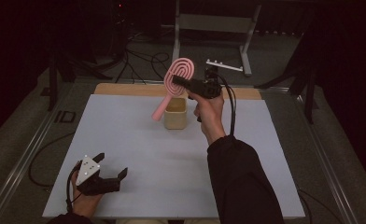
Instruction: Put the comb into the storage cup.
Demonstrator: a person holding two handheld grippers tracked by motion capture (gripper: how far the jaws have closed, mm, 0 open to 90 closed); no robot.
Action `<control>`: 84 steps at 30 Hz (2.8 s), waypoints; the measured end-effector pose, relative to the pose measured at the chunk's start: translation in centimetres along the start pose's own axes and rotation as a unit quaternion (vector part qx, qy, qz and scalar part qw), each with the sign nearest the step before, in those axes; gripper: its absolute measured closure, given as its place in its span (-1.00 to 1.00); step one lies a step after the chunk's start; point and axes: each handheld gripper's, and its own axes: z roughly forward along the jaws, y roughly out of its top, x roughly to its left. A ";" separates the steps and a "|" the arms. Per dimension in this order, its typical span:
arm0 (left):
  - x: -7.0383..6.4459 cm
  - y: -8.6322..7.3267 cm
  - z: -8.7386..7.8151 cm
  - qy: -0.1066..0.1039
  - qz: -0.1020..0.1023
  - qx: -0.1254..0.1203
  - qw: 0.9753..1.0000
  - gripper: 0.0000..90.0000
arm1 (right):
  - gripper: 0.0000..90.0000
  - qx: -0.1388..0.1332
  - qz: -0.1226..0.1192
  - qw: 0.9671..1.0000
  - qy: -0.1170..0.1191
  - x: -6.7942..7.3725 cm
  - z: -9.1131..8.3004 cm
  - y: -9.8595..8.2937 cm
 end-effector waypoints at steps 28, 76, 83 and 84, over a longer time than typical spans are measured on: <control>0.0 0.0 0.0 0.001 -0.003 -0.001 1.000 -1.00 | 0.41 -0.036 0.021 0.999 -0.030 -1.6 -0.1 0.4; 0.0 -0.1 -0.1 0.001 -0.005 -0.001 1.000 -1.00 | 0.41 -0.075 -0.008 0.992 -0.098 -3.4 -0.5 0.1; -0.1 -0.1 -0.1 0.001 -0.004 0.000 1.000 -1.00 | 0.41 -0.068 -0.016 0.992 -0.105 -3.5 -0.1 -0.5; -0.1 -0.1 -0.1 0.001 -0.004 0.000 1.000 -1.00 | 0.41 -0.068 -0.016 0.992 -0.106 -3.5 -0.1 -0.5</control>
